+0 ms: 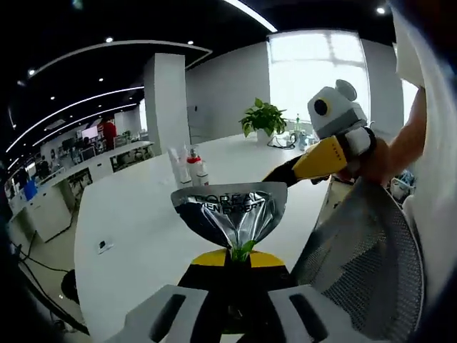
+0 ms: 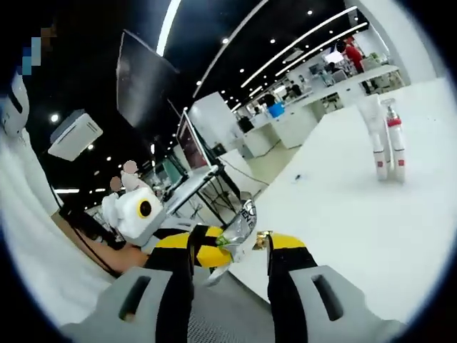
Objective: Arrange the skincare products in the storage area until every visible bottle or jar stands upright without overlapping.
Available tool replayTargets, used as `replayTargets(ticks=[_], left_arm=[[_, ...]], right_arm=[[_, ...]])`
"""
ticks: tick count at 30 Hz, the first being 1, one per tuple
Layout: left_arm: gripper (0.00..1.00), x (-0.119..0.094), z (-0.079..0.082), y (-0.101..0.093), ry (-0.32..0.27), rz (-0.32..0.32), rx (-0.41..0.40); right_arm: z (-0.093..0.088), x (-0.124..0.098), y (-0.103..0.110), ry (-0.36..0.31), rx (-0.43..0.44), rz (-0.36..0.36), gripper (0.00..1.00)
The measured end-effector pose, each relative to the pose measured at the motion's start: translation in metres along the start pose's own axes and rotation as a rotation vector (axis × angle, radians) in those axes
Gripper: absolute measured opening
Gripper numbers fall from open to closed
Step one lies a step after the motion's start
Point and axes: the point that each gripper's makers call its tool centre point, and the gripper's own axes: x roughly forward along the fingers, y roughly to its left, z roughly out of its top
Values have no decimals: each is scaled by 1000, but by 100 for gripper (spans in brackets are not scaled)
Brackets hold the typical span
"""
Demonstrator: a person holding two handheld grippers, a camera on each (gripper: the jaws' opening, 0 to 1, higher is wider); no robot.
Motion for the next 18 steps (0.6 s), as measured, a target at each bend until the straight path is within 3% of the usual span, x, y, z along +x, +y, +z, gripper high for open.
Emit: replayTargets(ticks=[5, 7, 10, 13, 15, 16, 18], left_arm=[[7, 4, -4, -17, 27, -46, 156], [7, 6, -5, -22, 30, -53, 203], [7, 7, -3, -27, 32, -57, 260], [7, 7, -4, -27, 36, -50, 287], [7, 7, -4, -26, 32, -45, 312], [8, 8, -6, -27, 43, -45, 330], [8, 10, -5, -28, 41, -41, 341]], right_arm=[[-10, 1, -4, 44, 105, -27, 28], [-13, 4, -7, 62, 104, -22, 26], [-27, 3, -18, 136, 92, -82, 15], [-28, 4, -19, 139, 87, -84, 9], [-31, 1, -30, 162, 36, -135, 3], [-31, 3, -22, 161, 67, -95, 2], [-31, 1, -24, 168, 27, -108, 1]])
